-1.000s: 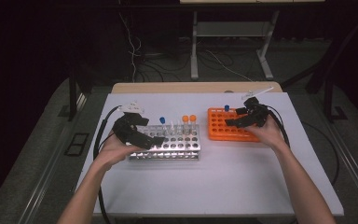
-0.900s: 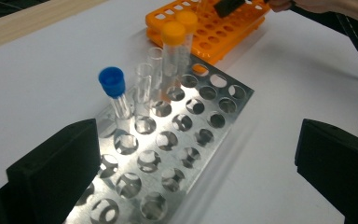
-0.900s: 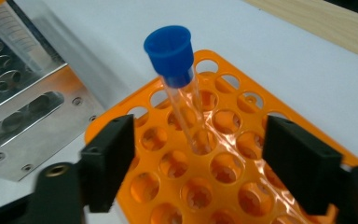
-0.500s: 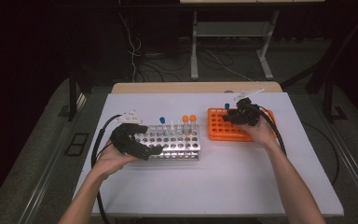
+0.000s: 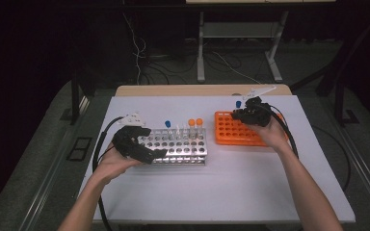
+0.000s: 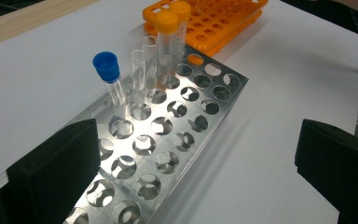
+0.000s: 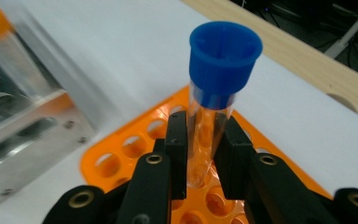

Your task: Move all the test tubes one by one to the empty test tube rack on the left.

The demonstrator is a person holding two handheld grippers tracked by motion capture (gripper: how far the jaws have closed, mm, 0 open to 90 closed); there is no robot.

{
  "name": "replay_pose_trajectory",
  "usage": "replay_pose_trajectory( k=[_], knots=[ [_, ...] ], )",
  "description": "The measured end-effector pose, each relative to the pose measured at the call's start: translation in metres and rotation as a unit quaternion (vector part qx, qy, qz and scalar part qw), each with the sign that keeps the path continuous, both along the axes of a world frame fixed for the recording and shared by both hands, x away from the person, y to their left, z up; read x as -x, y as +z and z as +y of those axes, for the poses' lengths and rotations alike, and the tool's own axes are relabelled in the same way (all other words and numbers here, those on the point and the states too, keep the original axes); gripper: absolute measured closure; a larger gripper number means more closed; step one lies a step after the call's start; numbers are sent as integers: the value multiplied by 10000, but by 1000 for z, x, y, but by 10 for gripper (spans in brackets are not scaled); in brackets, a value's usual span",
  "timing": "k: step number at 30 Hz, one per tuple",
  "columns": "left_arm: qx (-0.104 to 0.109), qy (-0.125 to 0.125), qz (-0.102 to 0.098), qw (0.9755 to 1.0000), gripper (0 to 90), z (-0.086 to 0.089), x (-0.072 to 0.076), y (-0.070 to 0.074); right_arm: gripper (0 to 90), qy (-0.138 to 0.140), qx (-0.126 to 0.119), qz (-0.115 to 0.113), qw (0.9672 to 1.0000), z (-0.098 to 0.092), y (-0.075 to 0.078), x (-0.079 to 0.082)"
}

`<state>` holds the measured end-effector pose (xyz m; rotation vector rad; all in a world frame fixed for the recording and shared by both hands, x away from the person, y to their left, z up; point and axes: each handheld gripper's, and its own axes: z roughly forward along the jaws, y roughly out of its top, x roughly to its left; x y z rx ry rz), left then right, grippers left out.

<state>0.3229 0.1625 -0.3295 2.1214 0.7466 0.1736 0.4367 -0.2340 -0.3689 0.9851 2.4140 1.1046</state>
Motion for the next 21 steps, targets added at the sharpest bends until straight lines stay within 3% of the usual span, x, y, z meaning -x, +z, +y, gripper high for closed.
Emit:
replay_pose_trajectory(
  k=[11, 21],
  knots=[
    [-35, -116, -33, 9999, 0, -9, 0, 7, 758, 488, -371, 101, 9981, 2, 39, 38],
    [-23, -242, -66, 9997, 0, -17, -1, 11, 758, 1100, -216, 135, 9936, 26, 54, 75]
  ],
)
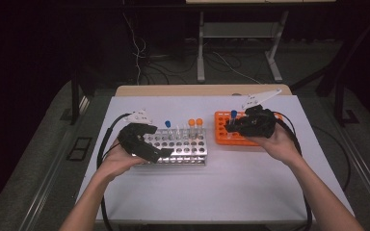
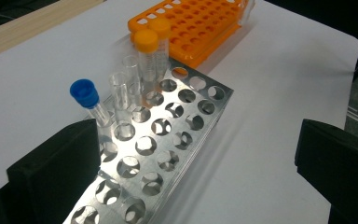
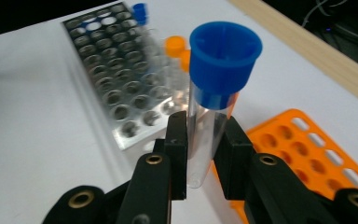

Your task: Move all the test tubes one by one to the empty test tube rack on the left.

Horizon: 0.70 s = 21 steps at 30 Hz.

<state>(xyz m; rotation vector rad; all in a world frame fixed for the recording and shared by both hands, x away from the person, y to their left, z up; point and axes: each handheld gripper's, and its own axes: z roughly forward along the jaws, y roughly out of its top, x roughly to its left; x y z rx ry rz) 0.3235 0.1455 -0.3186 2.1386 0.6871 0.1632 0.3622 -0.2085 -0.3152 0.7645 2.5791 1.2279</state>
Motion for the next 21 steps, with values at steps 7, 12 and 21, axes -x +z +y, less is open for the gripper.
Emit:
replay_pose_trajectory(
  k=[7, 12, 21],
  knots=[
    [76, -100, -54, 9999, 0, -6, 1, 6, 758, 399, 111, 84, 9991, 20, 2, 17],
    [76, -244, -86, 9996, 13, -11, 2, 11, 758, 631, 165, 105, 9978, 35, 0, 23],
    [132, -551, -148, 9983, 95, -25, 7, 23, 758, 991, 260, 128, 9947, 58, -1, 35]
  ],
)
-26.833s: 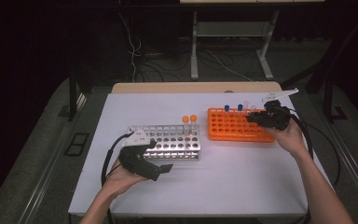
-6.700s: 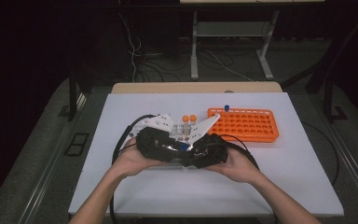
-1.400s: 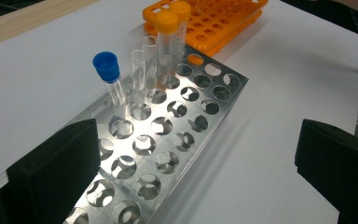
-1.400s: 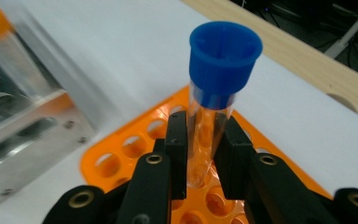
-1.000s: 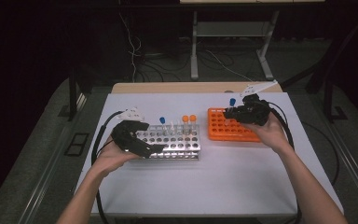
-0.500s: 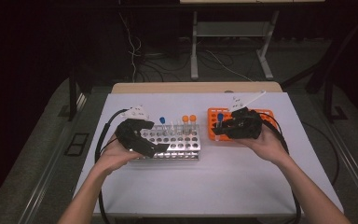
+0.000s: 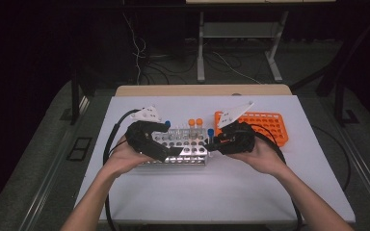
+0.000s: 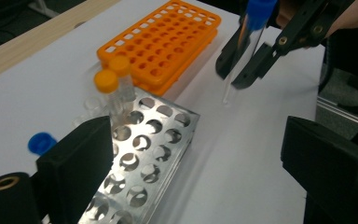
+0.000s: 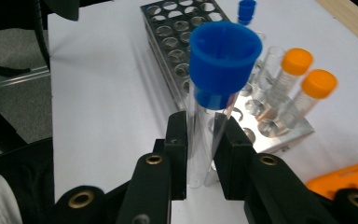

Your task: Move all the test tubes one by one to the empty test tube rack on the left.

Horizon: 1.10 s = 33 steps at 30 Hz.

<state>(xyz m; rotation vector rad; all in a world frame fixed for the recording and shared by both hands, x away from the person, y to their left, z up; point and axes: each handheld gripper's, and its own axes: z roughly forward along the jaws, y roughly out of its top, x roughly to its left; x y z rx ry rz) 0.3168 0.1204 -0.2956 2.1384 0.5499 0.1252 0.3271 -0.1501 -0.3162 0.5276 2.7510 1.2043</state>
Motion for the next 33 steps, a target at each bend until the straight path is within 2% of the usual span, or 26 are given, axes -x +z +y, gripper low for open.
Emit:
replay_pose_trajectory(
  k=[7, 15, 19, 23, 26, 30, 33],
  knots=[
    [-38, -368, 8, 9993, 195, -17, 1, 9, 758, 172, -30, 18, 9998, 14, 1, 6],
    [-73, -690, -4, 9976, 382, -30, 2, 13, 758, 331, -58, 82, 9994, 29, -3, 9],
    [-167, -869, 17, 9961, 475, -36, 3, 12, 758, 405, -78, 90, 9991, 36, -6, 10],
    [-215, -916, 7, 9956, 605, -38, 3, 12, 758, 450, -66, 89, 9989, 42, -8, 10],
    [-219, -839, 28, 9962, 717, -37, 2, 11, 758, 488, -81, 92, 9987, 45, -9, 11],
    [-208, -861, 24, 9961, 736, -35, 1, 12, 753, 490, -130, 89, 9987, 46, -9, 11],
    [-207, -833, -6, 9963, 740, -32, 0, 13, 668, 438, -170, 118, 9988, 46, -10, 10]
  ],
)
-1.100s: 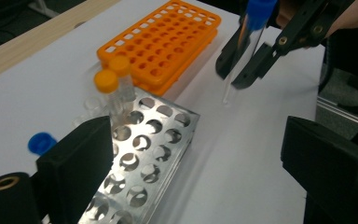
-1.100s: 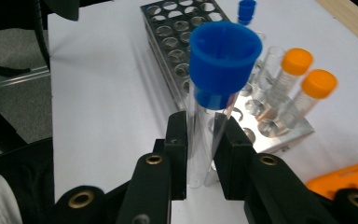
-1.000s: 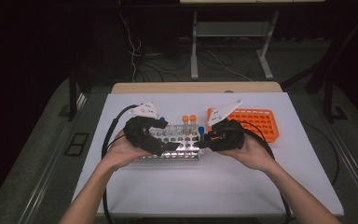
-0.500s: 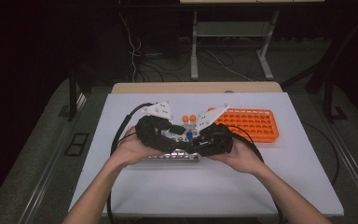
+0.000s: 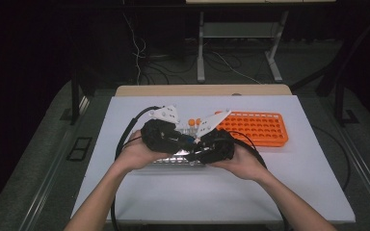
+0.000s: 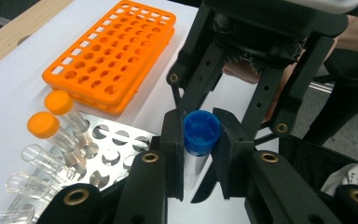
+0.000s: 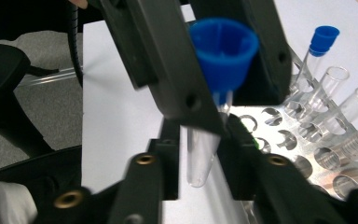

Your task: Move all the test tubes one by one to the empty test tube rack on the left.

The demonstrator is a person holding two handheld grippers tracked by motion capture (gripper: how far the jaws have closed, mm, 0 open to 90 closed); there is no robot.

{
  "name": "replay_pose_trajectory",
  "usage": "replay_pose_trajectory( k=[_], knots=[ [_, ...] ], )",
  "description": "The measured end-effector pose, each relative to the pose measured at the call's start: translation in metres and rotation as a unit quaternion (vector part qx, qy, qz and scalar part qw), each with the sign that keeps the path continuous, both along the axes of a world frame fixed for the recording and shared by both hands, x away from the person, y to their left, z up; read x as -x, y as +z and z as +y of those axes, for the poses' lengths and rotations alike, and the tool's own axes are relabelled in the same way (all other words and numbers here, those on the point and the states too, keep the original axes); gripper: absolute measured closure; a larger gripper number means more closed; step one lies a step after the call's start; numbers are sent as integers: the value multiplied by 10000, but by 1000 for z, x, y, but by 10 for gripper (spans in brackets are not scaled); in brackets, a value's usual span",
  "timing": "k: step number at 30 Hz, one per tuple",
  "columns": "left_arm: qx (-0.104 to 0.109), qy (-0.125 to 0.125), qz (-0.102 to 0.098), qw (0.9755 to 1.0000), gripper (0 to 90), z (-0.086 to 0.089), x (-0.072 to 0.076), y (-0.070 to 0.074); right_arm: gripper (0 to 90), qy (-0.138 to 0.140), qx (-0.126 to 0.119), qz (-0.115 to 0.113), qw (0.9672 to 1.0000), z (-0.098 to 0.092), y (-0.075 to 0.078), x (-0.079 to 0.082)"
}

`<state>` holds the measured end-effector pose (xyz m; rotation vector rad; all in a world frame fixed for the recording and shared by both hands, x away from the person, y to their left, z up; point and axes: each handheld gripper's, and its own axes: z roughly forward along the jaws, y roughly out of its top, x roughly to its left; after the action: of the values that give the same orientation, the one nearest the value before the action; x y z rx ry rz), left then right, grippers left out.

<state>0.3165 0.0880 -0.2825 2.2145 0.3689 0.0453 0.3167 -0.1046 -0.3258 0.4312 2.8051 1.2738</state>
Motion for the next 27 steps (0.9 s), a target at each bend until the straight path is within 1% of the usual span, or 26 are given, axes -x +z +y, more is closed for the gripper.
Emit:
replay_pose_trajectory(
  k=[3, 6, 10, 11, 14, 17, 19, 21, 23, 27],
  knots=[
    [19, 66, 15, 10000, 742, 5, -2, 2, 571, -51, 4, 34, 10000, -3, -1, -1],
    [-57, 123, 16, 9999, 742, 11, -6, 3, 504, -151, -16, 39, 9999, -9, -1, 0],
    [-103, 245, 21, 9996, 742, 19, -11, 6, 402, -304, -87, 53, 9995, -22, 1, 3],
    [-107, 274, 11, 9996, 742, 21, -12, 7, 367, -347, -126, 59, 9993, -25, 1, 4],
    [-115, 392, -18, 9992, 742, 29, -17, 10, 250, -480, -141, 51, 9987, -35, 3, 7],
    [-154, 506, -73, 9986, 742, 36, -21, 14, 116, -598, -148, 79, 9981, -45, 5, 10],
    [-165, 592, -107, 9981, 743, 42, -25, 16, 101, -708, -187, 116, 9972, -53, 5, 12],
    [-158, 703, -145, 9973, 743, 48, -28, 18, 3, -794, -195, 151, 9965, -60, 4, 14],
    [-138, 813, -170, 9964, 743, 53, -32, 18, 3, -871, -266, 179, 9957, -69, 3, 16],
    [-194, 1005, -215, 9945, 743, 62, -39, 17, 3, -1008, -306, 237, 9942, -82, -1, 20]
  ],
)
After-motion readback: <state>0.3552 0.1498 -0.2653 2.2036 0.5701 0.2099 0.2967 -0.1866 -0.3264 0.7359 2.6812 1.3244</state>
